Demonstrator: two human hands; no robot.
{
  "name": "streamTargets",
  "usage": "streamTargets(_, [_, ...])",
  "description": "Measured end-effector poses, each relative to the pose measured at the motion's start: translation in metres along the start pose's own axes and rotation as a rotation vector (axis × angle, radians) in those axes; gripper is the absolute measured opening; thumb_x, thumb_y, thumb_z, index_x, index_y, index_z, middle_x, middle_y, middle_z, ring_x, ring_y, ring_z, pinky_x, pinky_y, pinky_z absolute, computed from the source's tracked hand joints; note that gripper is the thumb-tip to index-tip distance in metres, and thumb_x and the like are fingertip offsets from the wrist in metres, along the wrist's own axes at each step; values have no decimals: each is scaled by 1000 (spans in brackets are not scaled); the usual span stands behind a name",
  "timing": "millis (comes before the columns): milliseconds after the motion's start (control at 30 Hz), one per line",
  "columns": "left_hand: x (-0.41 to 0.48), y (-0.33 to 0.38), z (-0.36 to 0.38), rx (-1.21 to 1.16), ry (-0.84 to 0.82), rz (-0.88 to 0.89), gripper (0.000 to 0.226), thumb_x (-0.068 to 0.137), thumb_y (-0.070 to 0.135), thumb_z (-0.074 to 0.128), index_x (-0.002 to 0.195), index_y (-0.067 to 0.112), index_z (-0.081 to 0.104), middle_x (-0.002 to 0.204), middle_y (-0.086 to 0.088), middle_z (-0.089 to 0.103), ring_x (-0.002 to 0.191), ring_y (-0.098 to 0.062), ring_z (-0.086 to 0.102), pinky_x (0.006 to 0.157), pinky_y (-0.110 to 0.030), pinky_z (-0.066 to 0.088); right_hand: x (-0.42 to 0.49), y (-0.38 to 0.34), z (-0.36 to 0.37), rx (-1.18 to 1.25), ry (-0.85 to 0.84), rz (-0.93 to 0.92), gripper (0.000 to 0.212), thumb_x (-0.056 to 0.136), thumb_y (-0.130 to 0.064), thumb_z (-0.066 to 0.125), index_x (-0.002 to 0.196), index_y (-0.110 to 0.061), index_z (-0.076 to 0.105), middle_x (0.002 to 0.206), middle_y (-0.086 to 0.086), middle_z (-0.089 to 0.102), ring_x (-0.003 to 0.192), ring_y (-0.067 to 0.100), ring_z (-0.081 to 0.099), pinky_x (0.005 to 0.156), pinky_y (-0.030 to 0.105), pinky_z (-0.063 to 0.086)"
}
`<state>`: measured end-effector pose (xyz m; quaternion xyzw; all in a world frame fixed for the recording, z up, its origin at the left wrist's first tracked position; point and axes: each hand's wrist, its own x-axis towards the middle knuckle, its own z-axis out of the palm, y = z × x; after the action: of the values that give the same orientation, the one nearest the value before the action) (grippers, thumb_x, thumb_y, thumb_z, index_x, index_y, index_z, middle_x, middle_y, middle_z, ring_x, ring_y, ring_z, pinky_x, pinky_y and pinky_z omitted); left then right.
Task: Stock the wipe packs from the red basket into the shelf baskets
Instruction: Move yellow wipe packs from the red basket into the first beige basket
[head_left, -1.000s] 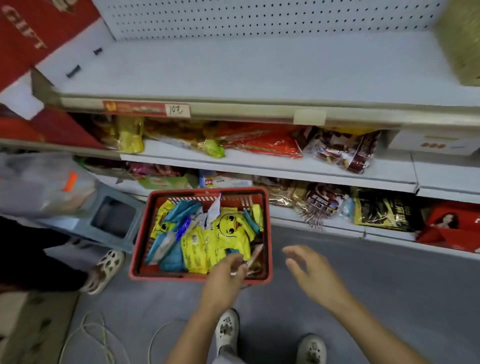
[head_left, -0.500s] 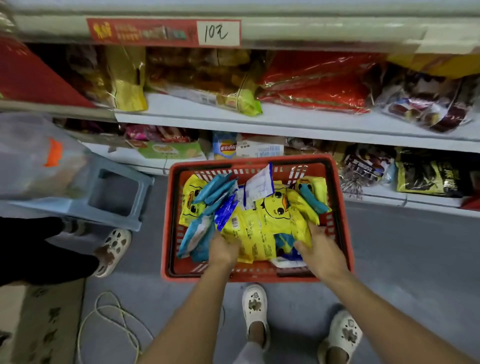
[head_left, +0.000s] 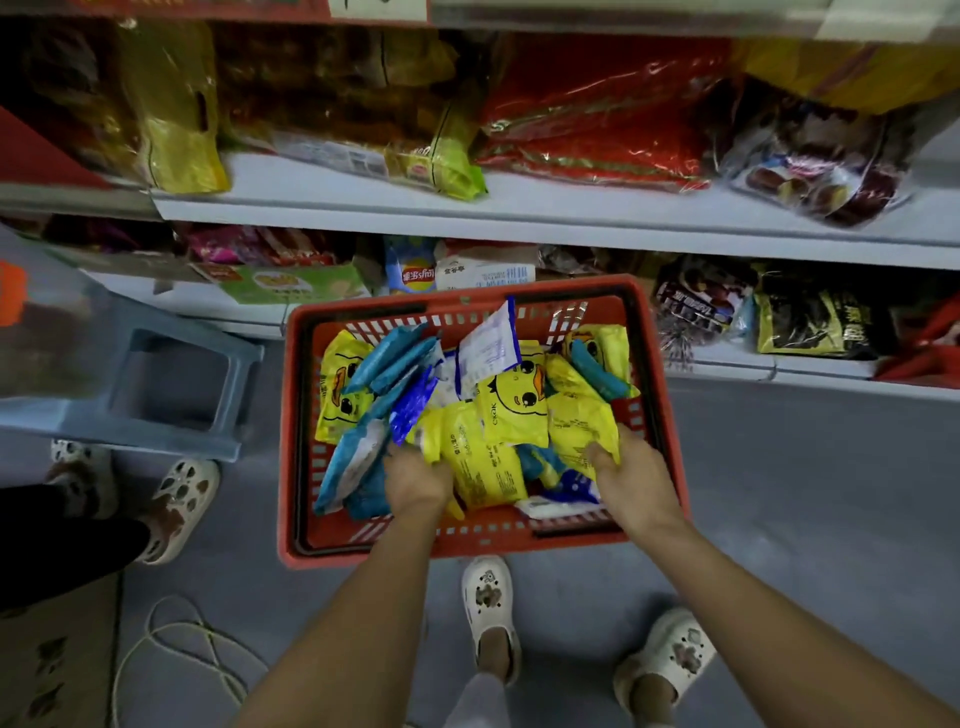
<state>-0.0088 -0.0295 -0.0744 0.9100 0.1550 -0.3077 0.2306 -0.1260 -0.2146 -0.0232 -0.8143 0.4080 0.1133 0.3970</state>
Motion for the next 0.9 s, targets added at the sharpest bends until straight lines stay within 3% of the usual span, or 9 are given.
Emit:
streamTargets(67, [-13, 0, -8, -217, 15, 1, 45, 85, 11, 59, 128, 6, 49, 115, -18, 63, 105, -38, 61, 88, -40, 50, -11, 1, -14, 229, -23, 35, 20, 94, -23, 54, 112, -16, 60, 102, 6, 69, 93, 27, 66, 82, 45, 54])
streamTargets(133, [-36, 9, -19, -420, 3, 41, 47, 83, 0, 55, 129, 8, 44, 99, -11, 65, 85, -27, 63, 73, -28, 52, -25, -2, -35, 472, -71, 63, 21, 95, -14, 55, 114, -19, 61, 106, 2, 68, 94, 20, 66, 77, 40, 59])
streamTargets(233, [-81, 40, -35, -615, -41, 147, 32, 81, -11, 49, 104, 8, 59, 78, -1, 62, 67, -17, 56, 50, -16, 46, -46, -5, -76, 638, -109, 60, 19, 92, -9, 59, 110, -17, 61, 101, 2, 69, 86, 14, 68, 66, 33, 61])
streamTargets(367, [-133, 80, -41, -775, -260, 120, 22, 79, -5, 47, 86, 11, 61, 76, -5, 63, 68, -22, 55, 61, -32, 46, -67, -2, -143, 817, -151, 20, 16, 88, -7, 62, 103, -9, 64, 89, 7, 74, 71, 20, 71, 57, 34, 60])
streamTargets(533, [-205, 124, -25, -838, -413, 126, 18, 96, 29, 55, 103, 20, 69, 97, -2, 76, 95, -26, 71, 90, -53, 53, -84, 21, -235, 870, -36, -163, 11, 88, -8, 62, 96, -9, 68, 91, 8, 74, 71, 18, 71, 59, 31, 60])
streamTargets(633, [-249, 161, -5, -916, -515, 159, 36, 99, 40, 49, 116, 13, 66, 103, -9, 75, 97, -29, 71, 88, -54, 54, -91, 35, -271, 588, 127, -505, 24, 89, -4, 62, 99, -24, 72, 93, -11, 72, 85, 6, 65, 76, 18, 52])
streamTargets(733, [-304, 214, 16, -1049, -771, 220, 60, 94, 58, 37, 125, 13, 63, 119, -11, 69, 110, -28, 66, 88, -45, 54, -87, 62, -299, 101, 256, -857, 66, 74, 4, 51, 126, -35, 55, 130, -7, 58, 121, 9, 50, 103, 21, 38])
streamTargets(833, [-346, 257, 30, -1046, -864, 331, 60, 90, 56, 46, 131, 14, 59, 126, -12, 66, 116, -29, 63, 92, -45, 53, -80, 88, -331, -133, 288, -961, 80, 67, 7, 47, 136, -32, 43, 147, 4, 40, 138, 21, 32, 112, 34, 31])
streamTargets(900, [-362, 277, 39, -1036, -868, 378, 56, 86, 39, 60, 134, 10, 56, 127, -15, 65, 117, -33, 61, 99, -53, 48, -85, 96, -358, -116, 234, -951, 82, 65, 7, 45, 140, -27, 42, 153, 2, 31, 144, 17, 21, 113, 30, 27])
